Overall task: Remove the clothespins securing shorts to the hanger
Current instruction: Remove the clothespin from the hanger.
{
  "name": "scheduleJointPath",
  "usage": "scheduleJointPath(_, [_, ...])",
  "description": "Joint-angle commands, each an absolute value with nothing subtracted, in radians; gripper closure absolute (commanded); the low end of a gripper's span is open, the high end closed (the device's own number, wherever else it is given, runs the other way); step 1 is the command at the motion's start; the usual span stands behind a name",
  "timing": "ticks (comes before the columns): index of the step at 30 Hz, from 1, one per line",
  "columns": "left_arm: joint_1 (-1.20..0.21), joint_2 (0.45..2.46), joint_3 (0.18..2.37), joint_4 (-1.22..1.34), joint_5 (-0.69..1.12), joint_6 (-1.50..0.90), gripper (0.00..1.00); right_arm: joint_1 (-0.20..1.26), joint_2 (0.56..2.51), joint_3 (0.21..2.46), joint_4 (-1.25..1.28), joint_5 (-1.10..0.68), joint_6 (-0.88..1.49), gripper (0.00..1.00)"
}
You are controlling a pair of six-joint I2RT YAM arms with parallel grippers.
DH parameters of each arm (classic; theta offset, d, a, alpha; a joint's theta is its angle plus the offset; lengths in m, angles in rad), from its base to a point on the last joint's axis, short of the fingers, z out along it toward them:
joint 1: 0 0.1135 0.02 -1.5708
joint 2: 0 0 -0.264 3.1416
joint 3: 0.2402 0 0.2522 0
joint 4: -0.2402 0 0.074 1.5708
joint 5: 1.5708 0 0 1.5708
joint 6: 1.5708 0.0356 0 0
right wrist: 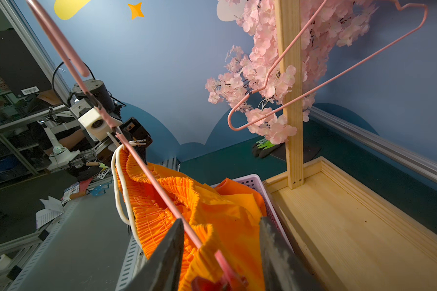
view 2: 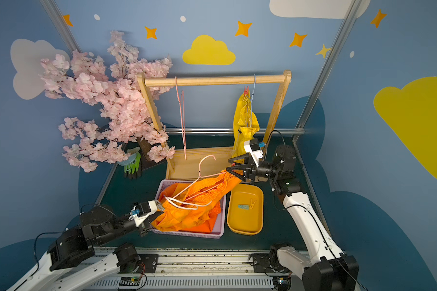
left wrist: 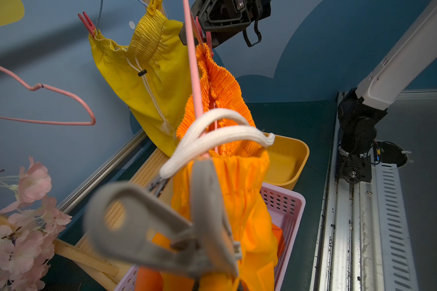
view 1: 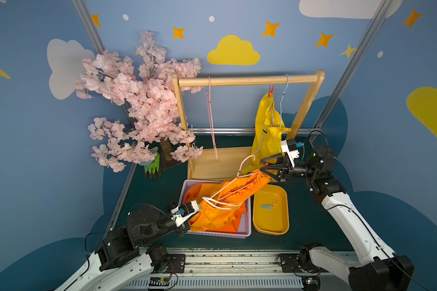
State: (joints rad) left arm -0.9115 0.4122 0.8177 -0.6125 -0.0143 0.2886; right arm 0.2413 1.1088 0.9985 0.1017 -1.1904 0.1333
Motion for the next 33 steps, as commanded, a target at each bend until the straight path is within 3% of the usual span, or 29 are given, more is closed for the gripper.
scheduleJointPath(1, [-0.908, 0.408, 0.851, -0.538, 0.000, 0.296, 0.97, 0.251, 1.115, 1.021, 0.122, -1.202, 0.138, 0.58])
scheduleJointPath(3, [-0.908, 0.411, 0.850, -0.537, -0.002, 0.296, 0.97, 0.256, 1.118, 1.026, 0.120, -1.202, 0.137, 0.70])
scheduleJointPath(6, [-0.907, 0.417, 0.847, -0.538, -0.003, 0.296, 0.97, 0.263, 1.122, 1.035, 0.111, -1.201, 0.130, 1.00])
scheduleJointPath(33, [-0.882, 0.465, 0.831, -0.597, -0.082, 0.305, 0.97, 0.229, 0.990, 1.020, 0.179, -0.920, 0.260, 1.00])
